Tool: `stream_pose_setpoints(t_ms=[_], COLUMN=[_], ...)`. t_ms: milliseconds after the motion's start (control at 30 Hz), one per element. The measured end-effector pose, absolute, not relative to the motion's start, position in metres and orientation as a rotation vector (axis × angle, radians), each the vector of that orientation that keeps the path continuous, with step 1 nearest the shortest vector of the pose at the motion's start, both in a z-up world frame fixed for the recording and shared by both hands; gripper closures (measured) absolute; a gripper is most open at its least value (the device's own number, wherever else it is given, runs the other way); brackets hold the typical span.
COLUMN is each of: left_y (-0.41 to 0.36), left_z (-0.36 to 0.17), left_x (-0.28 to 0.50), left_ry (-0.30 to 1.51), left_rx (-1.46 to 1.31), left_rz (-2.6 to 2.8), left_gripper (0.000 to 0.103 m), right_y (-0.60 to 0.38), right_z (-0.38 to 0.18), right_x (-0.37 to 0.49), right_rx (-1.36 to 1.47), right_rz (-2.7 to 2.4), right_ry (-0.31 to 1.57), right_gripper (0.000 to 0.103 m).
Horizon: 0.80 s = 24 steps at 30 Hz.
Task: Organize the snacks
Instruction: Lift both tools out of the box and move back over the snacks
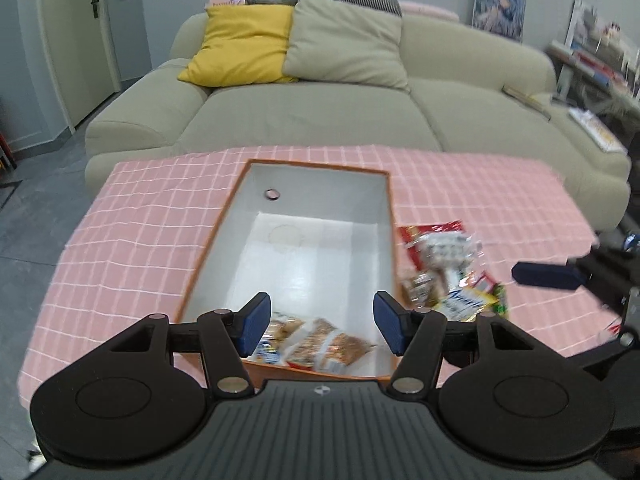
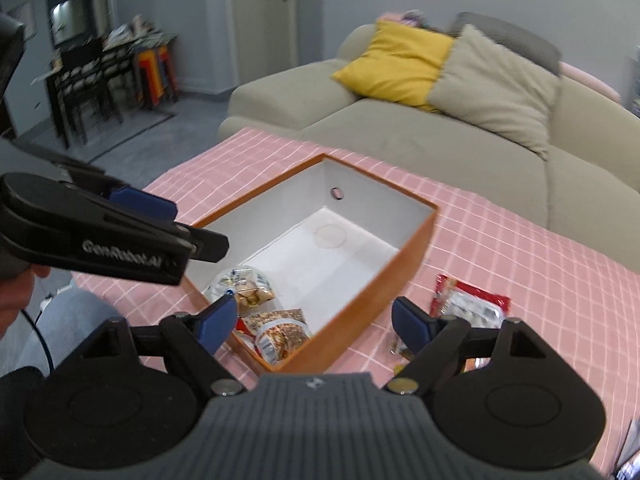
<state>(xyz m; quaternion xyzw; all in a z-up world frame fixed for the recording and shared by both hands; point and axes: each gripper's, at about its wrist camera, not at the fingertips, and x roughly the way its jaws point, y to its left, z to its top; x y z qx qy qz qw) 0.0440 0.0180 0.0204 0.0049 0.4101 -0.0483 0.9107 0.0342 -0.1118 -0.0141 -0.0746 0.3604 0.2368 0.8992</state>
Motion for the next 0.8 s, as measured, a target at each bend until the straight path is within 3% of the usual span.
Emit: stream_pose_setpoints(t_ms=[233,800], left_y=[-0.016,-0.077], left_z=[0.008,-0.035], left_x=[0.036,0.033], left_ry=[0.816,0.846], left_rx=[-0.012,-0.013], left_rz=[-0.198,-0.340], left_gripper=[0.033,0.033], right_y=[-0.150,-0.220], right_z=[-0.024,-0.083], right_x=[0.015,0.015], right_rx=[-0.060,-0.031], right_rz=[0.355,0.203], right_ry=[0.684,0.865], right_gripper=[0.022,0.023])
